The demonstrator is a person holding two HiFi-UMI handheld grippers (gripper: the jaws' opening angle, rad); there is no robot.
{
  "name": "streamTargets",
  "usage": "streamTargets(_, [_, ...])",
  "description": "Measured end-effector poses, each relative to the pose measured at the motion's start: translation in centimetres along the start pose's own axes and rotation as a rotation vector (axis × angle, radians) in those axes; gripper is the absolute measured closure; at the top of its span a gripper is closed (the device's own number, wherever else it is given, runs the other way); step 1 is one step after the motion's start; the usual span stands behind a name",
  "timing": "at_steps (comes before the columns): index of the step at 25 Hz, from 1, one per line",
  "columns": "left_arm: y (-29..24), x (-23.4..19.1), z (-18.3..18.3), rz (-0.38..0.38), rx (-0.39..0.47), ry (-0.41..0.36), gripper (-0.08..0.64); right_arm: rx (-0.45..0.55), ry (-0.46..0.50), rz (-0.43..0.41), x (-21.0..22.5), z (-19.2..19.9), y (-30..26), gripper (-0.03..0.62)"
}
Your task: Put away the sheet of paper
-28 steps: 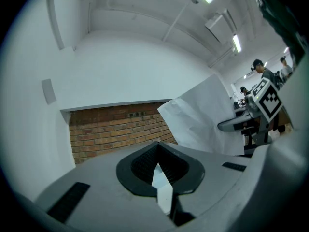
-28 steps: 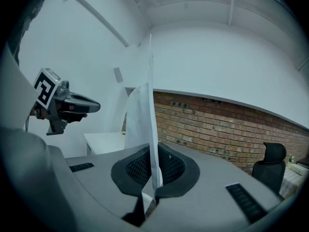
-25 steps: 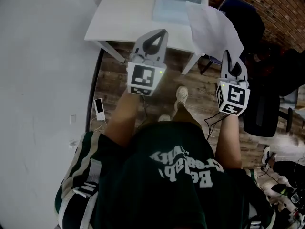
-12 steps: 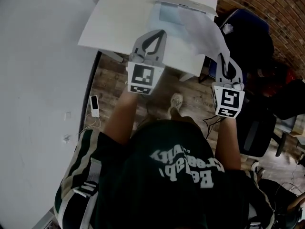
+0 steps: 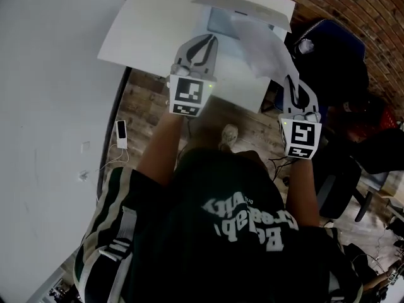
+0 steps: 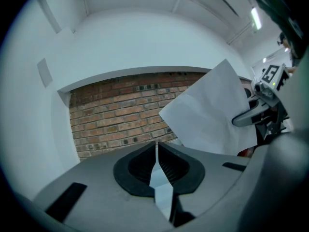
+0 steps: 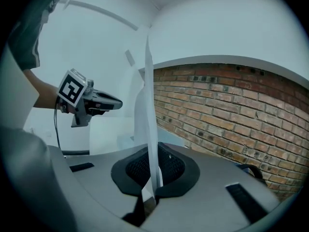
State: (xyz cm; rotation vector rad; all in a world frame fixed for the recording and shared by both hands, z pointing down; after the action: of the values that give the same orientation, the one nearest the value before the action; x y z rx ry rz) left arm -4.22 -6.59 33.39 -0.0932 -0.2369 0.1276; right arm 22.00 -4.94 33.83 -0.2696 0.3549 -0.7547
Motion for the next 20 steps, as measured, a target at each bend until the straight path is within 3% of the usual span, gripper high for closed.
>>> streamTargets(8, [-4.1,-0.7,1.4,0.017,-0.036,-0.013,0.557,-0.041,0.001,-0.027,0.7,0.2,-2.5,0.598])
streamTargets(20, [-13.6,-2.7,4.6,0.144,-0.081,-0.022,0.557,-0.113,-0.003,0.034,3.3,-1.0,-8.7,0.598])
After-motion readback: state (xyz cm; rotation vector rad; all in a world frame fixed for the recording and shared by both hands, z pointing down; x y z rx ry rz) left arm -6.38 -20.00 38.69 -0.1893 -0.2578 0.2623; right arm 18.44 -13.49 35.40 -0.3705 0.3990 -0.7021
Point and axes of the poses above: the fingertips, and each gripper's own axes: y backward along the fingers, x to its right, z out of its underside, the point moved 8 cm from there along y, backward along the fingers, and after that the axes turned 10 degrees about -z, right-handed, at the moved point
